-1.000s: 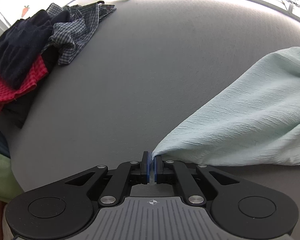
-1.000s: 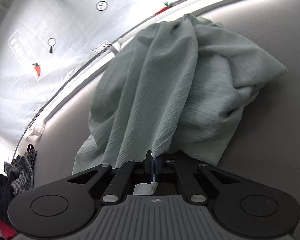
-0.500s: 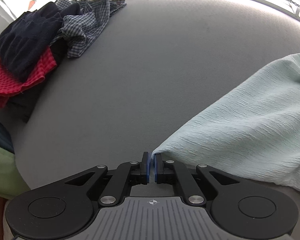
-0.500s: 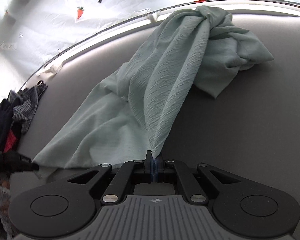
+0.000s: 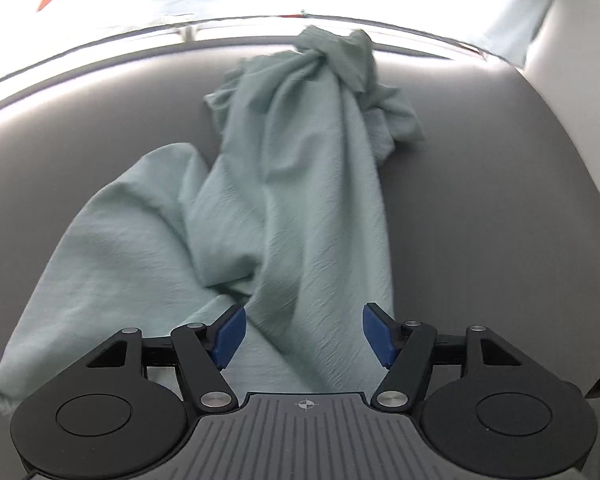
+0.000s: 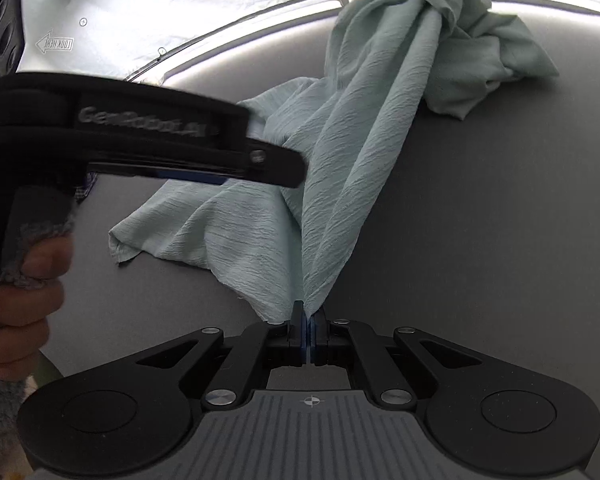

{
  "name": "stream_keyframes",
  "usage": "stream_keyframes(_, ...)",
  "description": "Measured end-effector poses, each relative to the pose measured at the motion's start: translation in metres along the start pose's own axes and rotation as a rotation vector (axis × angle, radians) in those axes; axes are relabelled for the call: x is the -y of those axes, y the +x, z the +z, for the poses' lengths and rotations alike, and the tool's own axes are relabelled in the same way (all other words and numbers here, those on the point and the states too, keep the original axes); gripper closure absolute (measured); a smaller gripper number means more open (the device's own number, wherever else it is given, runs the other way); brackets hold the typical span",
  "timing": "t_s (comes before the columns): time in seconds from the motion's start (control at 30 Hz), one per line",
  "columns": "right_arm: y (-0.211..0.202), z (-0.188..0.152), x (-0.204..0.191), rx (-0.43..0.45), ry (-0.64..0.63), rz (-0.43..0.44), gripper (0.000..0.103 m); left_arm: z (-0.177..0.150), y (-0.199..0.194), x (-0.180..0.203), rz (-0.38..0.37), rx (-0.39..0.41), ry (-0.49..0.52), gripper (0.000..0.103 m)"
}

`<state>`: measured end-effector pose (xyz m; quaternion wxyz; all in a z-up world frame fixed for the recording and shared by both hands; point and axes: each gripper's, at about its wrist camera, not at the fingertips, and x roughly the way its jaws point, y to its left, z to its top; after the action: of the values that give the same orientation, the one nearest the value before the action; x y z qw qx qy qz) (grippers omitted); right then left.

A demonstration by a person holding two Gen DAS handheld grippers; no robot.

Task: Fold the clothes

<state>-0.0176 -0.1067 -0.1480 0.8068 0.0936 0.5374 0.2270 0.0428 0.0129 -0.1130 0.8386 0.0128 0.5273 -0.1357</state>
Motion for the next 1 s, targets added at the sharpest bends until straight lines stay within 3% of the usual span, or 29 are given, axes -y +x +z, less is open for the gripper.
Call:
stream_keyframes(0.1,-0.005,-0.006,0.000,-0.008,0.007,-0.021,0.101,0.002,0.026,0.027,0.065,-0.064,0.108,0.022)
stream_keyframes(0.2,-0.007,-0.011,0.001,-0.013,0.031,-0.018,0.101,0.004,0.044,0.026,0.075,-0.127,0.117,0.027)
stream_keyframes(0.27,-0.010,-0.013,0.004,-0.017,0.050,-0.013,0.101,0.002,0.048,0.024,0.072,-0.154,0.088,0.066)
stream_keyframes(0.33,-0.013,-0.014,0.006,-0.020,0.067,-0.010,0.101,0.003,0.054,0.014,0.047,-0.200,0.019,0.085)
stream_keyframes(0.37,-0.014,-0.014,0.007,-0.021,0.074,-0.009,0.101,0.003,0.056,0.010,0.039,-0.213,-0.010,0.088)
stream_keyframes(0.5,-0.017,-0.011,0.012,-0.033,0.109,-0.008,0.100,-0.004,0.056,-0.011,0.072,-0.234,-0.078,0.092)
stream_keyframes(0.7,-0.017,0.000,0.017,-0.092,0.126,-0.018,0.096,-0.028,0.051,-0.057,0.206,-0.254,-0.174,0.093)
stream_keyframes(0.8,-0.020,0.007,0.026,-0.092,0.168,-0.035,0.094,-0.036,0.045,-0.087,0.214,-0.257,-0.242,0.093)
stream_keyframes(0.9,-0.028,0.018,0.044,-0.059,0.258,-0.028,0.090,-0.042,0.039,-0.111,0.289,-0.249,-0.257,0.093)
stream_keyframes(1.0,-0.037,0.037,0.057,0.002,0.285,-0.064,0.078,-0.053,0.038,-0.133,0.440,-0.251,-0.200,0.089)
